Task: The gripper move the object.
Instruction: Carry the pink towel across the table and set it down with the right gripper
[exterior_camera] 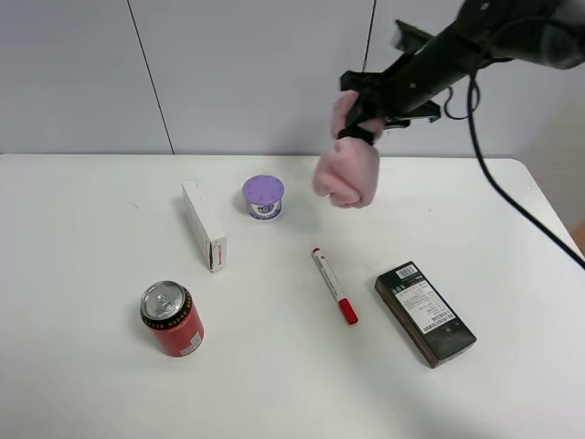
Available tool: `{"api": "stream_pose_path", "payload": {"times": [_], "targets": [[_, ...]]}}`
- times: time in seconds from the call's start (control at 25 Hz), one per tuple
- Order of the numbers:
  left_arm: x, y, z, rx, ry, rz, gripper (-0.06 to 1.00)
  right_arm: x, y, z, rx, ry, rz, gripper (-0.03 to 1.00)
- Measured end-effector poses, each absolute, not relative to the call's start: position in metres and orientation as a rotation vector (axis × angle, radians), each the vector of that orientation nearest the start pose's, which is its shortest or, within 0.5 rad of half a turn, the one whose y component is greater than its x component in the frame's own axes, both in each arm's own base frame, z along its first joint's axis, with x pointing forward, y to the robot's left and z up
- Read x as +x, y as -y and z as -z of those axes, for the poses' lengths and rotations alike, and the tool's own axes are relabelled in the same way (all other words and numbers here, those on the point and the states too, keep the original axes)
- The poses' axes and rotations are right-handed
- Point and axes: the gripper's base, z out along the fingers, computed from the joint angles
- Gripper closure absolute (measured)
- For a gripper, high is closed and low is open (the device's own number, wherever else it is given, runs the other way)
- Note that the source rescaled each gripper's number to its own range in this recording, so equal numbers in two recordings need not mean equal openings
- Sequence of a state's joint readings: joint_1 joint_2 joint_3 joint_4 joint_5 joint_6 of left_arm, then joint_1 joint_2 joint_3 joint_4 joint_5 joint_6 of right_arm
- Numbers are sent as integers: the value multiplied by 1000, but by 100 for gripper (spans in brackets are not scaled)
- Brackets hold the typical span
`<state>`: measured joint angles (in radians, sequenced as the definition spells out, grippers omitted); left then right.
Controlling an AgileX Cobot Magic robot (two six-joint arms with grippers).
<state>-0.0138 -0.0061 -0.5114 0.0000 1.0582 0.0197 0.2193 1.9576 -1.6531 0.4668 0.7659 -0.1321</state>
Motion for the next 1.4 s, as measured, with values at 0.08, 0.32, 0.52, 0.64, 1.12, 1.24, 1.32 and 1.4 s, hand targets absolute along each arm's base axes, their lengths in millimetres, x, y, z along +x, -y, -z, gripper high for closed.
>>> {"api": "stream_pose_path", "payload": {"times": [0.08,0.32,0.52,0.64,1.12,1.24,1.32,1.4], "targets": [[-7,0,-281,34,-2024,-4,-6,414,-163,-268,-278,-2518,-579,97],[-7,0,-281,34,-2024,-4,-6,373,-242,-266,-616,-2485,-551,97],[-7,0,-281,34,-2024,-4,-6,346,-276,-253,-853,-2497,-403,97],[-7,0,-281,34,-2024,-4,-6,334,-290,-246,-928,-2505,-349,97],[-7,0,-281,34,-2024,-4,-6,308,-275,-167,-929,-2699,-230,97],[-7,0,-281,34,-2024,-4,-6,301,-270,-153,-904,-2726,-241,97],[-7,0,-281,34,-2024,-4,-6,301,-270,-151,-895,-2724,-251,97],[-7,0,-281,34,-2024,-4,-6,301,-271,-152,-894,-2714,-255,97]]}}
